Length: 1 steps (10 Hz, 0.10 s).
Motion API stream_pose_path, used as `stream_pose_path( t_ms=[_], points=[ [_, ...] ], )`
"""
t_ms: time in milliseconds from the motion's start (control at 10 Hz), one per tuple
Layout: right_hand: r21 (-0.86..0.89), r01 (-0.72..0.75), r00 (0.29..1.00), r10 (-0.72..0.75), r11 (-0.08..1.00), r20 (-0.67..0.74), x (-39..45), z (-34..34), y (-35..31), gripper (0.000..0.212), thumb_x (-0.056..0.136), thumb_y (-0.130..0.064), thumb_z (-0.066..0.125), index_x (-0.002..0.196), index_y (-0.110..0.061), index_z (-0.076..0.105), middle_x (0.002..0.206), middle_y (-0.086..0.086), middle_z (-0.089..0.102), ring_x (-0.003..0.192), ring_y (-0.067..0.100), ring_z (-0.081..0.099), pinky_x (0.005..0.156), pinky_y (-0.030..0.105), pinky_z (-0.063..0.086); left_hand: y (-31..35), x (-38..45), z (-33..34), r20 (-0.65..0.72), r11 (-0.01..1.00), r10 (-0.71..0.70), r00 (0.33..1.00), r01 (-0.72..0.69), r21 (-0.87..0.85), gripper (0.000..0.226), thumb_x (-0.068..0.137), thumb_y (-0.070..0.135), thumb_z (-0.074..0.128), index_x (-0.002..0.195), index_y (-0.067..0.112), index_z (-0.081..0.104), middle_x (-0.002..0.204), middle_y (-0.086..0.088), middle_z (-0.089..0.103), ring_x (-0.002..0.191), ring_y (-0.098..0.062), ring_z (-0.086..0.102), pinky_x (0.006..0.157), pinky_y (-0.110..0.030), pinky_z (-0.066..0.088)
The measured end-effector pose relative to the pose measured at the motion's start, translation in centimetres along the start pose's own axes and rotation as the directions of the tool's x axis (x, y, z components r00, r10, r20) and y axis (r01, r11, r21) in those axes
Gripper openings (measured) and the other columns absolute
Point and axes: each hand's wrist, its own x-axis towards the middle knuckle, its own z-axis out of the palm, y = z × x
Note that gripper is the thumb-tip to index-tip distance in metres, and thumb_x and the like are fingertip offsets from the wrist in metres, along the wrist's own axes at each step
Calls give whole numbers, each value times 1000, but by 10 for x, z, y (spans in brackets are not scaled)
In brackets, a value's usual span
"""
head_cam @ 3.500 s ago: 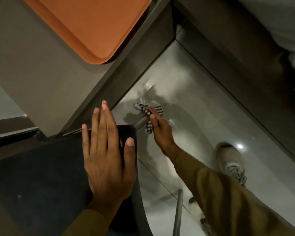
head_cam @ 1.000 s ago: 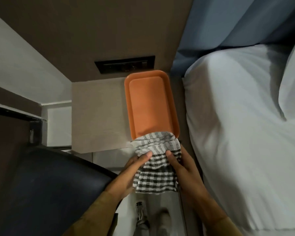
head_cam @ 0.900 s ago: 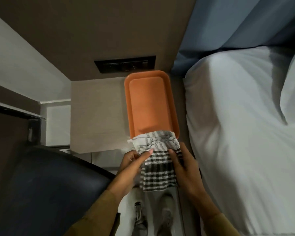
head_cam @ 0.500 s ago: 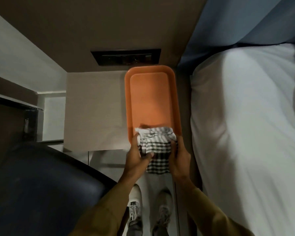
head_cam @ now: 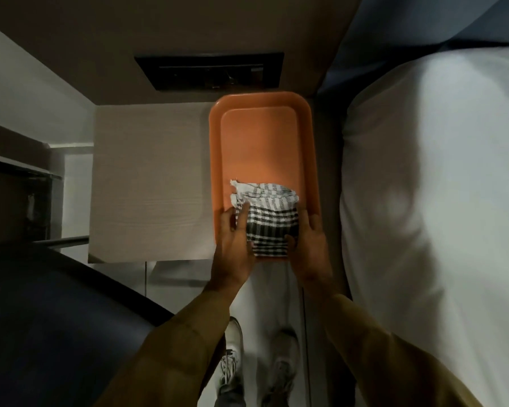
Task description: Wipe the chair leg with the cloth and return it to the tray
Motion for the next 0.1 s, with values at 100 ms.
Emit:
stream_pose_path(
  t_ms=[100],
  points=[
    [-48, 10, 998, -12, 999, -55, -20, -12, -12, 76, 100, -15, 61, 165, -20, 22, 166, 12, 33, 150, 36, 39, 118, 55, 48, 12, -1, -8, 48, 990, -64, 997, 57, 128, 85, 104, 4, 55, 173, 17, 6, 177, -15, 3, 165, -35, 22, 135, -47, 31]
  ],
)
